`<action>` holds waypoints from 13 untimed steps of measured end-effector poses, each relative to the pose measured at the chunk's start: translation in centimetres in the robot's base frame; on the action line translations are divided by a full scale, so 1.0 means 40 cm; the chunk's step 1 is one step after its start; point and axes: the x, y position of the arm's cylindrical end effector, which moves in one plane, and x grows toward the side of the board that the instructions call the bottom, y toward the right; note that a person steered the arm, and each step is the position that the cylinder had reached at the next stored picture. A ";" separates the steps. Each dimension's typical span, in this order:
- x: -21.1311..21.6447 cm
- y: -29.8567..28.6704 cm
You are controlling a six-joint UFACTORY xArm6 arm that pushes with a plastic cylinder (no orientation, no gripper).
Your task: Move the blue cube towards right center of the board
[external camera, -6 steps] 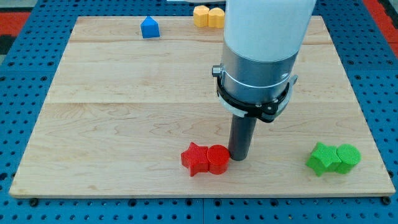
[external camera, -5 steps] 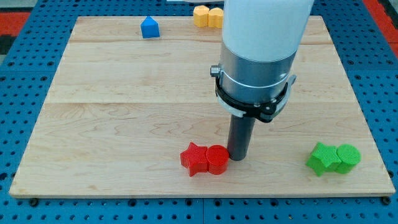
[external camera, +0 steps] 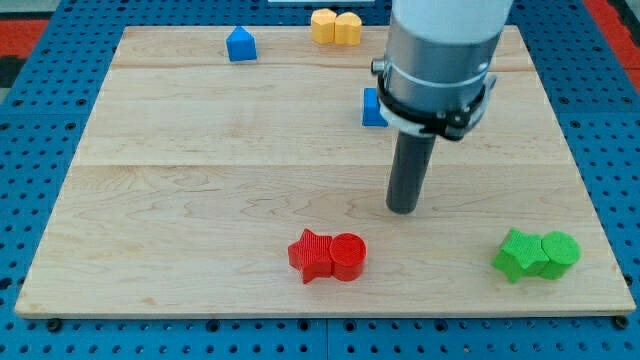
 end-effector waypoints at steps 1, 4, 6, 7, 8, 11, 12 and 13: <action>-0.072 0.018; -0.231 -0.130; -0.352 -0.171; -0.361 -0.097; -0.355 0.017; -0.332 0.126; -0.314 0.114; -0.284 0.203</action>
